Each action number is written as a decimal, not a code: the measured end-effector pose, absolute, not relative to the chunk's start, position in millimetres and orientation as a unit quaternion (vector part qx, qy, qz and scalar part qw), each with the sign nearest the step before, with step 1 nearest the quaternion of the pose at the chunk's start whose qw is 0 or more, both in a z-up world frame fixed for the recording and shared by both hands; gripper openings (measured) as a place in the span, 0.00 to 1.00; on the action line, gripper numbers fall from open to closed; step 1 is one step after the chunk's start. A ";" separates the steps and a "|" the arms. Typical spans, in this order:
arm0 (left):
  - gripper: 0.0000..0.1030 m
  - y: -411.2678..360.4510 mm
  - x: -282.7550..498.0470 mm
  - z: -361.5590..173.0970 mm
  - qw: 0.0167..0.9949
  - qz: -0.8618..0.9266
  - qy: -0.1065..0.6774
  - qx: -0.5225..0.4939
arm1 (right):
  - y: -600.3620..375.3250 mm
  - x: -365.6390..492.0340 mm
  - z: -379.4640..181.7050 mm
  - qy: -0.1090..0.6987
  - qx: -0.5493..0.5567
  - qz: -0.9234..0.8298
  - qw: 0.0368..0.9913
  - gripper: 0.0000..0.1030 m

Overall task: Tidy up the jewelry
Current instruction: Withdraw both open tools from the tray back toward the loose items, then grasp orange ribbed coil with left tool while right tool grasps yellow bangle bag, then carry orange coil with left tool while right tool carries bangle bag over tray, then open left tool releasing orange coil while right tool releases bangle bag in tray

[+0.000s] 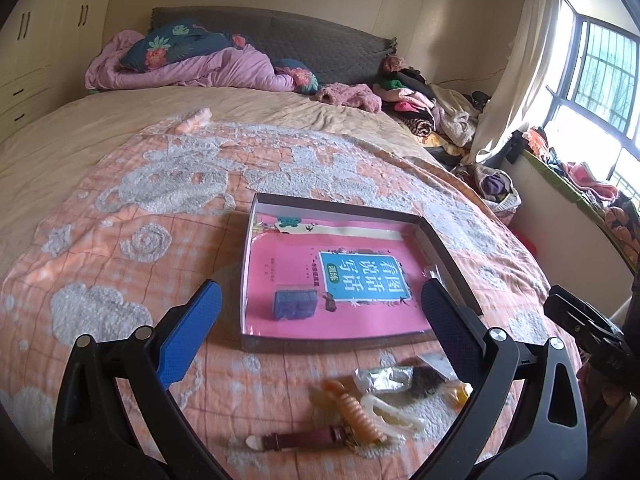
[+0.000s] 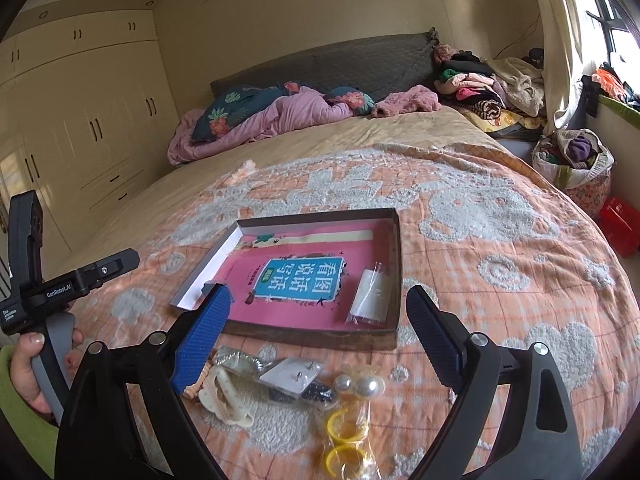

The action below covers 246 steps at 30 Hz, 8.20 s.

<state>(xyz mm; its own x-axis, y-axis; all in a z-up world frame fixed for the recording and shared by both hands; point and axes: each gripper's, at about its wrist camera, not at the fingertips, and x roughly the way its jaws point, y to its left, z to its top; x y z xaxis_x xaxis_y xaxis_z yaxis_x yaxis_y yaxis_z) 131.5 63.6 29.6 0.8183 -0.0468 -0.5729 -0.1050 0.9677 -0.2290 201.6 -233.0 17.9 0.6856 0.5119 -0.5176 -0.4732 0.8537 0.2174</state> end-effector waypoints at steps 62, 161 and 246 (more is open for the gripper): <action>0.16 -4.4 102.1 -61.2 0.904 -0.031 0.425 -0.022 | -253.5 160.2 -46.8 0.385 0.001 0.255 0.887 0.86; 0.11 17.5 214.4 14.8 0.938 -0.060 0.330 -0.085 | -209.9 237.9 31.1 0.267 -0.007 0.282 0.922 0.40; 0.62 5.4 232.7 -37.6 0.913 -0.076 0.394 -0.069 | -223.2 294.3 -34.5 0.351 0.040 0.235 0.906 0.80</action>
<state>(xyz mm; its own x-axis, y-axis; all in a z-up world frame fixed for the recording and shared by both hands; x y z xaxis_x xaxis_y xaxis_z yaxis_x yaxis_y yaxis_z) 232.7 5.4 -37.6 0.6782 -0.1934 -0.7090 0.0843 0.9789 -0.1864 294.3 -223.2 -34.5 0.6433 0.4541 -0.6164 -0.3981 0.8861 0.2373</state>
